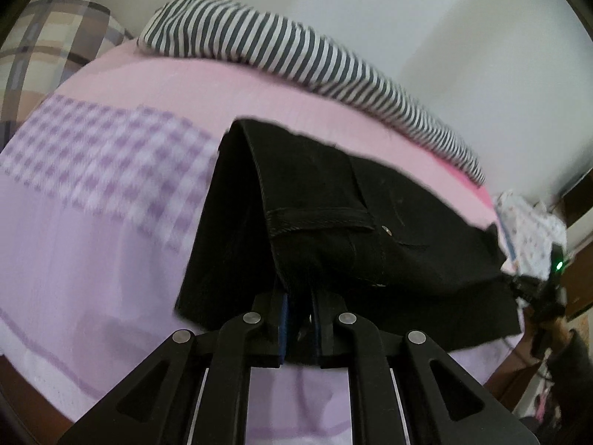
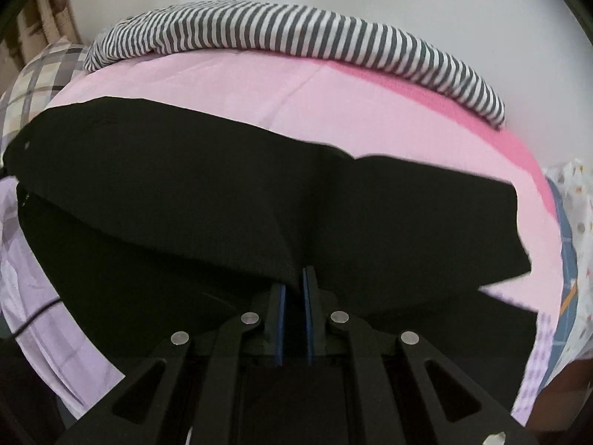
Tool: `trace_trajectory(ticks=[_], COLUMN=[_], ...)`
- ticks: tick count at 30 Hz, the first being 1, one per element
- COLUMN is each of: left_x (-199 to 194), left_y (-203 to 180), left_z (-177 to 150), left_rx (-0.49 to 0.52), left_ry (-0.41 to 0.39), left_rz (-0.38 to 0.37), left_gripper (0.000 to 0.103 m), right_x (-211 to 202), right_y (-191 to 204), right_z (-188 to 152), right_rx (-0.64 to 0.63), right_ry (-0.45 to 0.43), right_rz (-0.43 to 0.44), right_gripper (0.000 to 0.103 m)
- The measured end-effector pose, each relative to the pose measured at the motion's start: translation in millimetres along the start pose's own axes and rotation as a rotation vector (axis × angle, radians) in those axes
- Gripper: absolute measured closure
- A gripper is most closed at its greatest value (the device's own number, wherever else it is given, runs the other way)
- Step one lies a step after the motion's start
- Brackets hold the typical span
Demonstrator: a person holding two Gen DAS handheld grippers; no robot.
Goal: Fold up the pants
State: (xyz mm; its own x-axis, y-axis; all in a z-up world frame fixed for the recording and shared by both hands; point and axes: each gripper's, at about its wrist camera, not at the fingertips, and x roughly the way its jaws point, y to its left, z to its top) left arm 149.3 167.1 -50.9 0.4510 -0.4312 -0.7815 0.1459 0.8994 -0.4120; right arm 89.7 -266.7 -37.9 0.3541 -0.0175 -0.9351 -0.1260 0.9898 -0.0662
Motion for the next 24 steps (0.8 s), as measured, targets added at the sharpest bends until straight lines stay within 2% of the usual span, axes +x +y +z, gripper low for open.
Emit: trace_trajectory(ticks=[3, 6, 8, 9, 13, 16, 18, 20, 24], left_x=[9, 11, 10, 9, 1, -13, -29, -43, -58], left_y=[-3, -8, -9, -8, -3, 3, 12, 20, 29], left_z=[-15, -18, -16, -16, -18, -21, -26, -31, -39], left_rx=[0.028, 0.044, 0.041, 0.032, -0.007, -0.058, -0.127, -0.206, -0.388], left_ry=[0.056, 0.067, 0.08, 0.094, 0.118, 0.123, 0.102, 0.082, 0.049], left_rz=[0.054, 0.102, 0.122, 0.132, 0.163, 0.161, 0.144, 0.09, -0.078], left_gripper=[0.092, 0.088, 0.084, 0.081, 0.07, 0.063, 0.063, 0.063, 0.062], right_x=[4, 9, 9, 9, -1, -13, -22, -29, -37], right_y=[1, 4, 3, 3, 8, 13, 15, 16, 9], right_z=[-11, -16, -17, -18, -25, -34, -40, -46, -55], right_rx=[0.006, 0.02, 0.064, 0.088, 0.134, 0.156, 0.182, 0.213, 0.358], right_ry=[0.021, 0.021, 0.007, 0.005, -0.015, -0.041, -0.05, -0.065, -0.09], right_rz=[-0.007, -0.02, -0.014, -0.008, 0.016, 0.053, 0.083, 0.124, 0.264], right_gripper=[0.096, 0.093, 0.088, 0.08, 0.063, 0.058, 0.058, 0.058, 0.057])
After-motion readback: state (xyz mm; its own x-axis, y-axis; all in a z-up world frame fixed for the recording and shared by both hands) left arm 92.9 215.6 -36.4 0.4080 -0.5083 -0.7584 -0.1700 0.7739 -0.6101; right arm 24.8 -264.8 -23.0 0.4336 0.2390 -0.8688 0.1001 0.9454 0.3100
